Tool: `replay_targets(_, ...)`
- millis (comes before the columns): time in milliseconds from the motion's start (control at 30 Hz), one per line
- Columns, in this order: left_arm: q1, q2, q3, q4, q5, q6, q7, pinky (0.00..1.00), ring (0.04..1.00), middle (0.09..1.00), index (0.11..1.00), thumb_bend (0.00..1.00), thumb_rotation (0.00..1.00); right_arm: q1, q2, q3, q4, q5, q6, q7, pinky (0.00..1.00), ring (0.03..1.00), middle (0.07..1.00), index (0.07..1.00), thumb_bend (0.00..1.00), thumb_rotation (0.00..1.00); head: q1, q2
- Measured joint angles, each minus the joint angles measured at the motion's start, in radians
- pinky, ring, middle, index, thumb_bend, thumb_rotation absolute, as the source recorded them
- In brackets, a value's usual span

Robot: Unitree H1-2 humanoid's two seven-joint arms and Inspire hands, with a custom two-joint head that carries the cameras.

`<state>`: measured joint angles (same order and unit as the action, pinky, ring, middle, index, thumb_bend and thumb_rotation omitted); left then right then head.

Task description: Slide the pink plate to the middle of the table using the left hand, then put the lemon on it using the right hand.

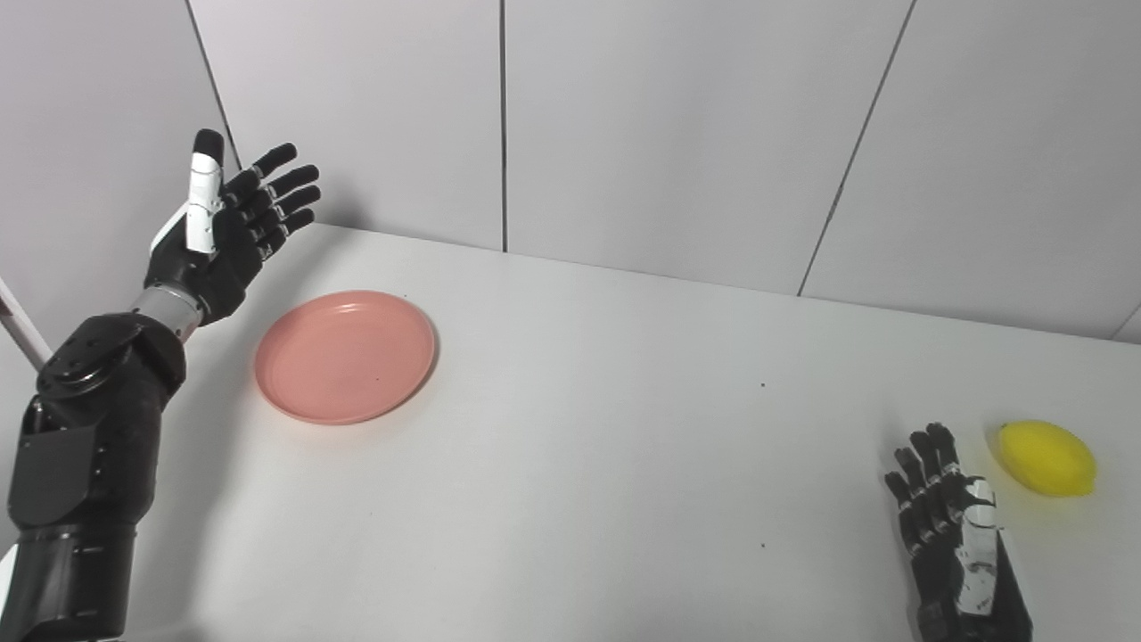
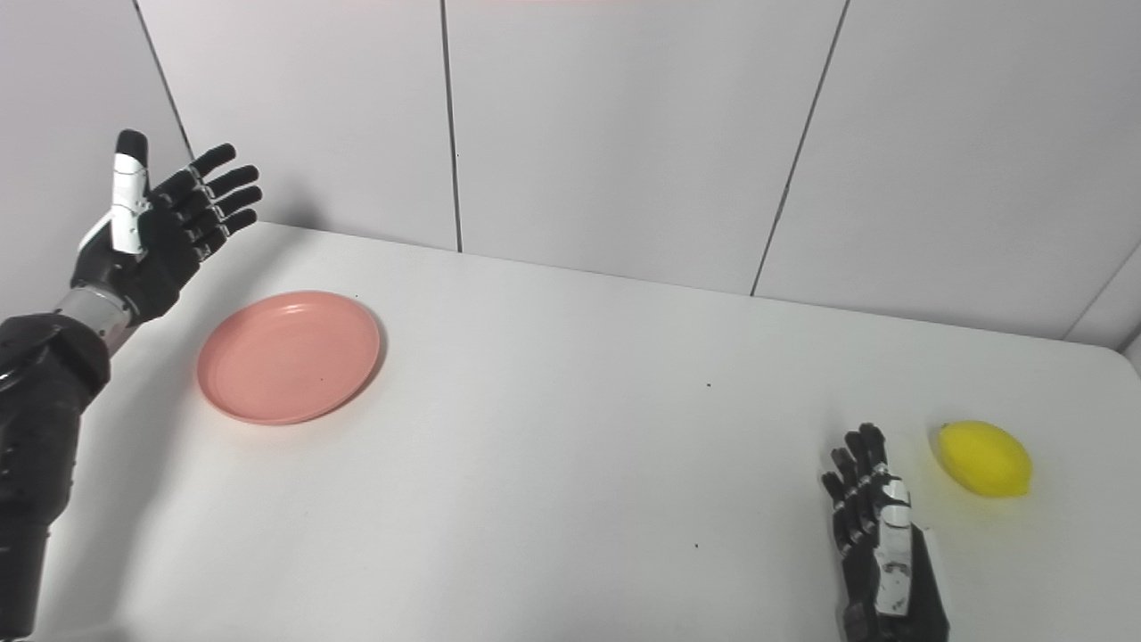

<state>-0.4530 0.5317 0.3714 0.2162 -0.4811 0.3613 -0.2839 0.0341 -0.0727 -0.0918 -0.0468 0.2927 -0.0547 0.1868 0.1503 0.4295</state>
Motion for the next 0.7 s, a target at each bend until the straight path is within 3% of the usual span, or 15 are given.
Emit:
replay_targets(500, -0.024, 0.04, -0.003, 0.222, -0.002, -0.09, -0.159, 0.9, 0.878, 0.877, 0.897, 0.94, 0.97, -0.004, 0.003, 0.001, 0.005, -0.003, -0.017, 0.0, 1.0, 1.0, 1.0, 0.99, 0.71, 1.0, -0.003, 0.006)
replay_targets(700, -0.052, 0.04, -0.009, 0.337, 0.011, -0.162, -0.172, 0.98, 0.909, 0.868, 0.894, 0.96, 0.97, -0.004, 0.003, 0.002, 0.004, -0.002, -0.019, 0.0, 1.0, 1.0, 0.998, 0.989, 0.71, 1.0, -0.006, 0.008)
